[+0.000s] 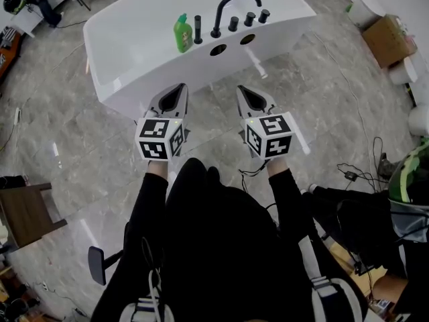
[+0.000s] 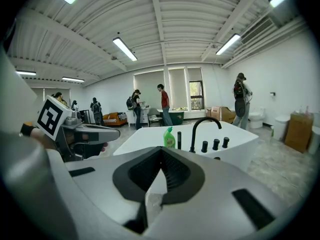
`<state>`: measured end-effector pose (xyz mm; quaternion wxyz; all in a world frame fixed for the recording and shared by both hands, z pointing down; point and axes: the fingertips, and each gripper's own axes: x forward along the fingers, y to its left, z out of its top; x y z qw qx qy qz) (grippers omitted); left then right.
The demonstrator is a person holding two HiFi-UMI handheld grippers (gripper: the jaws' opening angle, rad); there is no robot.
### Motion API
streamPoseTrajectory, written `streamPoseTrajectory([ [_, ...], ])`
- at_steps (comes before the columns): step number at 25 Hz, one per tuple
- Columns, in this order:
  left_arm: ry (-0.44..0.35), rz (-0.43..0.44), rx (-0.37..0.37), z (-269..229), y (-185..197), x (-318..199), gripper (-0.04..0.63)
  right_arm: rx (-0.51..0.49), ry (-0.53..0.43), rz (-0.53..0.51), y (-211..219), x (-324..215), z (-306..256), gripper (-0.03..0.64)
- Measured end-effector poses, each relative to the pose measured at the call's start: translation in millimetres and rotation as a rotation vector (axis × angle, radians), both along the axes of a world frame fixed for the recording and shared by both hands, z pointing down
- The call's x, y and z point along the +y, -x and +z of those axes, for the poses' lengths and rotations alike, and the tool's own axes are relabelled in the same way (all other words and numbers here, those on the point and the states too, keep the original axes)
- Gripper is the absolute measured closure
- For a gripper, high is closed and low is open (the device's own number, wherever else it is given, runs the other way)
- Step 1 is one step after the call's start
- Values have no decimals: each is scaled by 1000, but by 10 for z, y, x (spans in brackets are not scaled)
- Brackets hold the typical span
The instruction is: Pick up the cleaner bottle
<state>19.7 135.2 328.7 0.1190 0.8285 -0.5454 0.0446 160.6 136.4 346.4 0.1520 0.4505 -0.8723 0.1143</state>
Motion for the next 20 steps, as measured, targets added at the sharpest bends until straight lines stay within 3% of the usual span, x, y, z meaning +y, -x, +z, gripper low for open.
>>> streamPoseTrajectory([
  [9, 0, -12, -6, 3, 78, -240, 588, 9, 0, -21, 86, -210, -13, 615],
  [20, 27, -3, 2, 172, 341, -910, 588, 31, 38, -20, 373, -811, 151, 615],
])
